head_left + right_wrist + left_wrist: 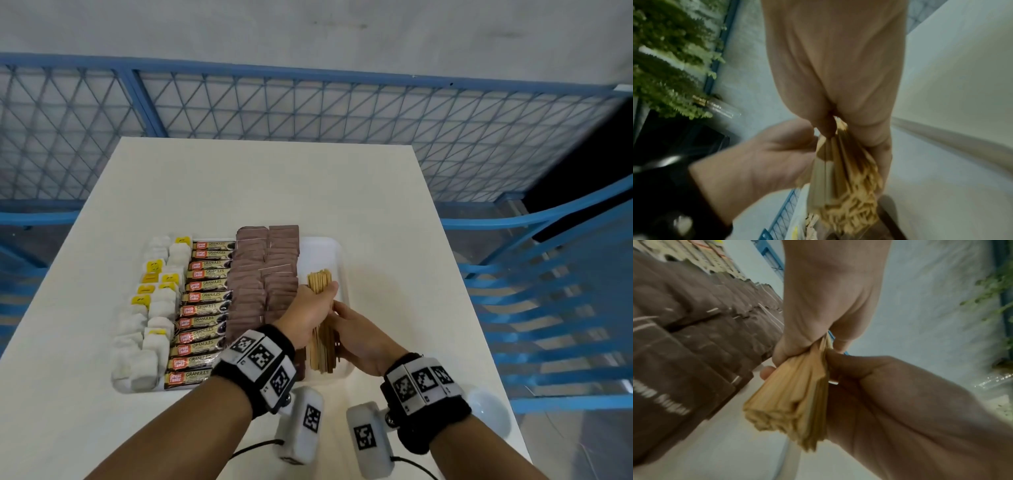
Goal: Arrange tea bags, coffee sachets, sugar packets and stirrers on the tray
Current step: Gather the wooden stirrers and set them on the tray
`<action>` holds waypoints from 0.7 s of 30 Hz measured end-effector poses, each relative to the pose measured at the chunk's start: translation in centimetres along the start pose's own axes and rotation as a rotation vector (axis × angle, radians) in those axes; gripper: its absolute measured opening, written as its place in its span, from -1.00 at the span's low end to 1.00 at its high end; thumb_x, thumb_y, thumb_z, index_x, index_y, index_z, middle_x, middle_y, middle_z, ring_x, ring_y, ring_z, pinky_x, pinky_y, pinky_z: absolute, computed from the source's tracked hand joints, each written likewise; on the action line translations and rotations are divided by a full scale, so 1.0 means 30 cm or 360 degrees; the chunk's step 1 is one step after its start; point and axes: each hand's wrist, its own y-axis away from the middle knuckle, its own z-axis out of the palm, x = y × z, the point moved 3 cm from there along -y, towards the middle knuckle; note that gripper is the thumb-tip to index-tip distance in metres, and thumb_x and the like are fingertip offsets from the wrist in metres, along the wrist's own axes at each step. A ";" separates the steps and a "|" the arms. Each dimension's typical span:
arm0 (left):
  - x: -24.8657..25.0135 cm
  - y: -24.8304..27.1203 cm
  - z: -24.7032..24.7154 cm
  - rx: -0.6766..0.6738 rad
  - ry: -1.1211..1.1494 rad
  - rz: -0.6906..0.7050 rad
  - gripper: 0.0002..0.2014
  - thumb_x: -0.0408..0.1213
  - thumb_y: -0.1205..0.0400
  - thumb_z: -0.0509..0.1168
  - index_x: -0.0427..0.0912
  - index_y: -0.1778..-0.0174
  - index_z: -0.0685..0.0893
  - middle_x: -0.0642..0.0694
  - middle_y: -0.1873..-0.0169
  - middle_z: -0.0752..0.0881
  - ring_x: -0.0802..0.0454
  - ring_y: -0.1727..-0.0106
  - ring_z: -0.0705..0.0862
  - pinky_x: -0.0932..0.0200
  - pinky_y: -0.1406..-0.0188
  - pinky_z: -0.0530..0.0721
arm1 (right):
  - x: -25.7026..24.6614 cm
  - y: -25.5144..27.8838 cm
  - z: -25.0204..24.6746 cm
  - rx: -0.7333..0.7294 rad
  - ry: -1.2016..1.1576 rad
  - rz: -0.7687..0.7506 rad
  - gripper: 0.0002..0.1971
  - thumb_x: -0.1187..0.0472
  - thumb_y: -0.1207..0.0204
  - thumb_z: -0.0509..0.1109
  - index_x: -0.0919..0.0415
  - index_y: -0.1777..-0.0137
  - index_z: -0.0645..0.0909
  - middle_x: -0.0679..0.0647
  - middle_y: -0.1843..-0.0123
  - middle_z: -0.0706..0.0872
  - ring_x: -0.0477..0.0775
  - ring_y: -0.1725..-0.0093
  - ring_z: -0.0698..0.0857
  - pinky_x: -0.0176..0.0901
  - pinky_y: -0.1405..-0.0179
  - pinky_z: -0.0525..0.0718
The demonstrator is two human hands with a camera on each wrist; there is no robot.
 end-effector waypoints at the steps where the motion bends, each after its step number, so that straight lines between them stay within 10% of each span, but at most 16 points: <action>1: 0.011 -0.013 0.009 0.0018 -0.0042 -0.0014 -0.54 -0.05 -0.65 0.23 -0.26 -0.36 0.38 -0.15 0.04 0.61 -0.05 -0.05 0.60 0.01 -0.16 0.55 | 0.001 -0.020 -0.009 0.0045 0.0032 -0.0001 -0.67 0.14 -0.74 -0.02 0.06 -0.47 0.29 0.18 -0.24 0.67 0.08 -0.09 0.71 -0.04 0.01 0.72; 4: 0.032 -0.048 0.023 -0.0003 -0.0047 -0.0076 -0.69 -0.22 -0.60 0.20 -0.28 -0.22 0.45 -0.15 0.15 0.54 -0.06 0.01 0.54 0.04 -0.03 0.51 | 0.010 -0.080 -0.034 0.0147 0.0075 0.0041 -0.67 0.14 -0.74 -0.02 0.18 -0.42 0.37 0.34 -0.23 0.66 0.24 -0.06 0.67 0.21 -0.08 0.65; 7: 0.044 -0.071 0.027 -0.0051 0.0003 -0.0174 -0.96 -0.36 -0.56 0.12 -0.23 0.13 0.45 -0.14 0.26 0.44 -0.06 0.14 0.48 0.04 0.06 0.51 | 0.019 -0.124 -0.054 0.0189 0.0106 0.0074 -0.67 0.11 -0.73 -0.01 0.23 -0.36 0.42 0.32 -0.17 0.67 0.18 0.02 0.67 -0.02 0.15 0.67; 12: 0.030 -0.113 0.022 0.0042 -0.0348 0.0008 -0.70 -0.45 -0.61 0.08 -0.31 -0.26 0.44 -0.17 0.12 0.54 0.01 0.17 0.51 0.16 0.23 0.49 | 0.027 -0.174 -0.072 0.0379 0.0407 0.0010 -0.67 0.09 -0.69 0.07 0.33 -0.16 0.52 0.24 0.02 0.69 0.15 0.12 0.65 -0.03 0.23 0.63; 21: 0.019 -0.113 0.008 0.0288 -0.0831 0.0447 -0.87 -0.40 -0.61 0.21 -0.30 -0.03 0.58 -0.16 0.07 0.67 0.03 0.15 0.59 0.39 0.49 0.37 | -0.014 -0.163 -0.083 0.0790 0.1139 -0.0175 -0.72 0.21 -0.67 0.09 0.39 -0.05 0.56 0.23 0.05 0.68 0.13 0.11 0.60 -0.24 0.25 0.45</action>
